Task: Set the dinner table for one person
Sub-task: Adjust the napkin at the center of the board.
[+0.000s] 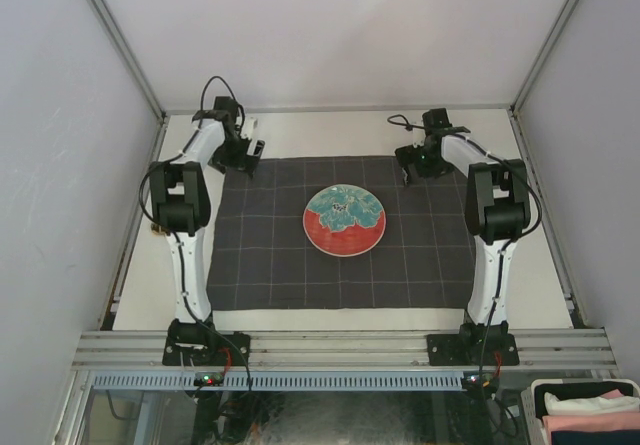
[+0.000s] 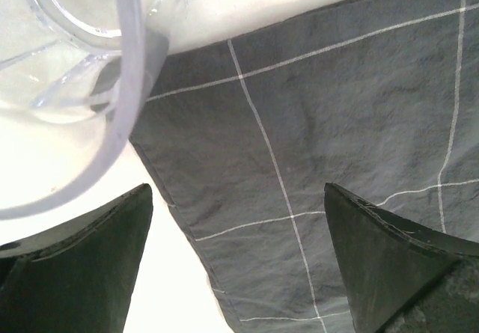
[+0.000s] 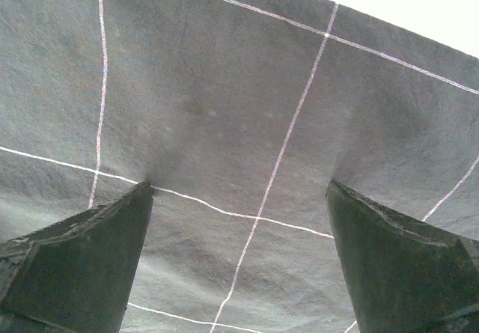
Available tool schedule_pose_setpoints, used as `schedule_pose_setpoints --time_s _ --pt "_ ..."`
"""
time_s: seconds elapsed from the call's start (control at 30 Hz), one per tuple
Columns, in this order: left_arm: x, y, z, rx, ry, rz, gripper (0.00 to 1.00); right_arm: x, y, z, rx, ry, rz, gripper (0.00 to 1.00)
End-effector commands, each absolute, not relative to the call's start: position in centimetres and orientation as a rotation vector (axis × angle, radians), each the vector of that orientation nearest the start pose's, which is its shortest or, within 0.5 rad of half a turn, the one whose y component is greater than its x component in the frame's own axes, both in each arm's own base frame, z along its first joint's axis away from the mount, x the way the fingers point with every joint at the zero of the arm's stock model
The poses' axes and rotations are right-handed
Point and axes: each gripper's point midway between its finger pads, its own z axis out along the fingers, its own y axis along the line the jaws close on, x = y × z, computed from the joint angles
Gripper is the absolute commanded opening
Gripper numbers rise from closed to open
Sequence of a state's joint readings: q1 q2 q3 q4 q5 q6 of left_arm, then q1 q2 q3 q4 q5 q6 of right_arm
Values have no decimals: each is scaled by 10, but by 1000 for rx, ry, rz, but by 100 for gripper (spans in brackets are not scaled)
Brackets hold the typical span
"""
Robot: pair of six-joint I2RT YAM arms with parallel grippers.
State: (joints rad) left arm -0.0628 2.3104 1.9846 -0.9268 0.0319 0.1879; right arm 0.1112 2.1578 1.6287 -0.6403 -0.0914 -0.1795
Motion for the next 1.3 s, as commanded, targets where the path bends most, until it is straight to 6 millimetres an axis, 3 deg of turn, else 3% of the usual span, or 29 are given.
schedule_pose_setpoints --time_s 0.0,0.53,0.87,1.07,1.27 --pt "491 -34 43 430 2800 -46 100 473 69 17 -417 2684 139 100" --pt "503 -41 44 608 2780 -107 100 474 69 23 -425 2694 191 100" --pt "509 -60 58 901 2630 -249 100 478 65 23 -457 2697 163 100" --pt "503 -68 47 1103 2629 -201 100 479 68 26 -463 2693 170 100" --pt "504 -73 45 1141 2611 -205 100 475 73 25 -477 2698 172 100"
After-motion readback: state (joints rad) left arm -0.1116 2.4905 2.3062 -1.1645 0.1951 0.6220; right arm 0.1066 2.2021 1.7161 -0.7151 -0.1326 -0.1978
